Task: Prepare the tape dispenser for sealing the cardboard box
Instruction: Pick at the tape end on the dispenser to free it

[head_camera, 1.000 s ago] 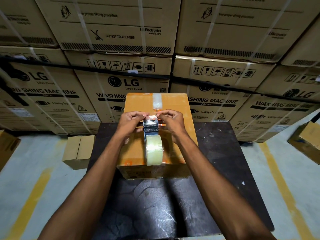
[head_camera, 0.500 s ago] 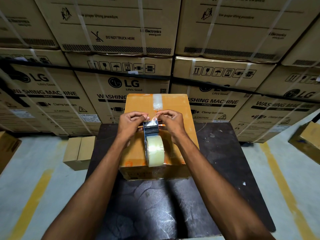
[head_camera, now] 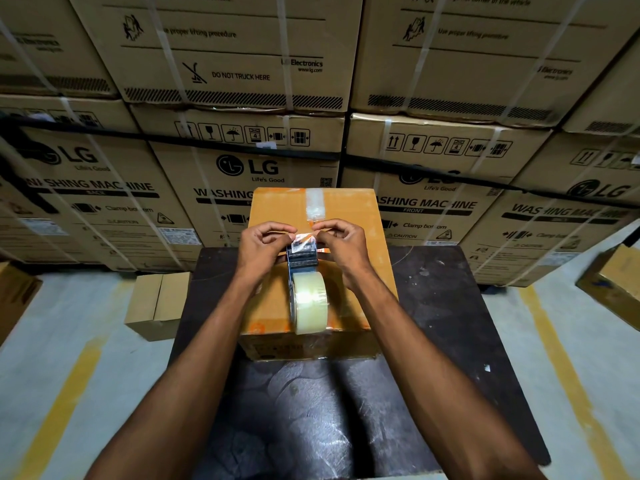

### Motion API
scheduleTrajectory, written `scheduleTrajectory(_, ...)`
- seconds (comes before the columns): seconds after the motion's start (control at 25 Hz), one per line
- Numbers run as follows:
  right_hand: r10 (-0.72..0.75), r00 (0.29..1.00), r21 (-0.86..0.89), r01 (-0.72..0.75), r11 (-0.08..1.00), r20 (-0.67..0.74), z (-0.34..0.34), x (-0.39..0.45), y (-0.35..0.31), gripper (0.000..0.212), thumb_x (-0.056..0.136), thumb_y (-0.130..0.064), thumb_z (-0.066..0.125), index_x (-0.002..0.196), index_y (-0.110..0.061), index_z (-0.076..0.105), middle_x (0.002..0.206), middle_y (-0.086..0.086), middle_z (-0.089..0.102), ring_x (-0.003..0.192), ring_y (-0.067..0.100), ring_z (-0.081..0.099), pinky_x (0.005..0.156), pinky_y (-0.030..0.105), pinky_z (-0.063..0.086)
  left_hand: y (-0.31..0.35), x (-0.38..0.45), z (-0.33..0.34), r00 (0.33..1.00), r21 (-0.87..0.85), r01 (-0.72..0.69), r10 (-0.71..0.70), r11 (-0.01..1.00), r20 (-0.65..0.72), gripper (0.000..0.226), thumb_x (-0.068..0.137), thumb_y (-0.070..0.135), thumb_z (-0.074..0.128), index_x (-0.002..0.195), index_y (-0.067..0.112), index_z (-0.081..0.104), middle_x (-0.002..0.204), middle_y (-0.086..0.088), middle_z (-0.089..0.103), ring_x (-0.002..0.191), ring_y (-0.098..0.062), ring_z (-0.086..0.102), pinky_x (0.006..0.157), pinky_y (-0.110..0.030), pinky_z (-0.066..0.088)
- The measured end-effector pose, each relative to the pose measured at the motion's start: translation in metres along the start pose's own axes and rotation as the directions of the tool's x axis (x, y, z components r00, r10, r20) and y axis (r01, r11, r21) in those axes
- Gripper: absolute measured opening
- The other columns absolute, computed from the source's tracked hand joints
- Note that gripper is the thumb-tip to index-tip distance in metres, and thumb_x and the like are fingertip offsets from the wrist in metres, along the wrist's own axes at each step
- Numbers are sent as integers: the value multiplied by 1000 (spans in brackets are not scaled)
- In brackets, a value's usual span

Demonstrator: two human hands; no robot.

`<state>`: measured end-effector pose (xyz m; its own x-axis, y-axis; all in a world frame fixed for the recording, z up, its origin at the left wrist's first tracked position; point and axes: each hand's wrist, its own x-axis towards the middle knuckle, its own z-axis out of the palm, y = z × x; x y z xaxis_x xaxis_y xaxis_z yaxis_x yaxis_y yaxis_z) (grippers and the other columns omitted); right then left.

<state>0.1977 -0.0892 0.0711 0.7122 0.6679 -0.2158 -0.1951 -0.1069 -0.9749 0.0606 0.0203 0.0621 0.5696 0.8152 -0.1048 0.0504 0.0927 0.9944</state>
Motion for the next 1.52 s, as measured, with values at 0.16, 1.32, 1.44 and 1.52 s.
scheduleTrajectory(0.16, -20, 1000, -21, 20, 1000, 1, 1, 1, 0, 17, 93, 4, 69, 93, -10, 78, 99, 7, 78, 88, 20, 74, 74, 44, 67, 1, 1, 0, 1000, 25, -3, 3, 1000, 13, 16, 95, 0, 72, 95, 14, 80, 102, -3, 81, 95, -13, 77, 67, -22, 62)
scheduleTrajectory(1.32, 38, 999, 33, -39, 999, 30, -3, 8, 3, 24, 92, -3, 76, 113, -8, 66, 103, 24, 78, 90, 29, 77, 69, 42, 66, 0, 7, 1, 997, -4, 62, -62, 998, -37, 14, 84, 7, 86, 96, 9, 79, 93, -10, 82, 82, -14, 79, 65, -24, 62)
scheduleTrajectory(1.44, 130, 989, 159, -138, 978, 65, -10, 8, 1, 36, 91, -5, 78, 124, -6, 64, 107, 19, 79, 90, 27, 77, 67, 38, 67, 0, 6, 1, 996, -7, 77, -77, 997, -43, 14, 84, 7, 86, 96, 10, 79, 93, -8, 82, 82, -14, 78, 64, -24, 62)
scheduleTrajectory(1.52, 172, 982, 214, -185, 959, 75, -13, 10, 1, 33, 94, -14, 77, 123, -6, 65, 110, 20, 78, 86, 25, 76, 67, 38, 67, 0, 6, 1, 996, -8, 80, -80, 997, -41, 15, 84, 9, 86, 97, 10, 79, 92, -8, 83, 82, -14, 78, 64, -25, 61)
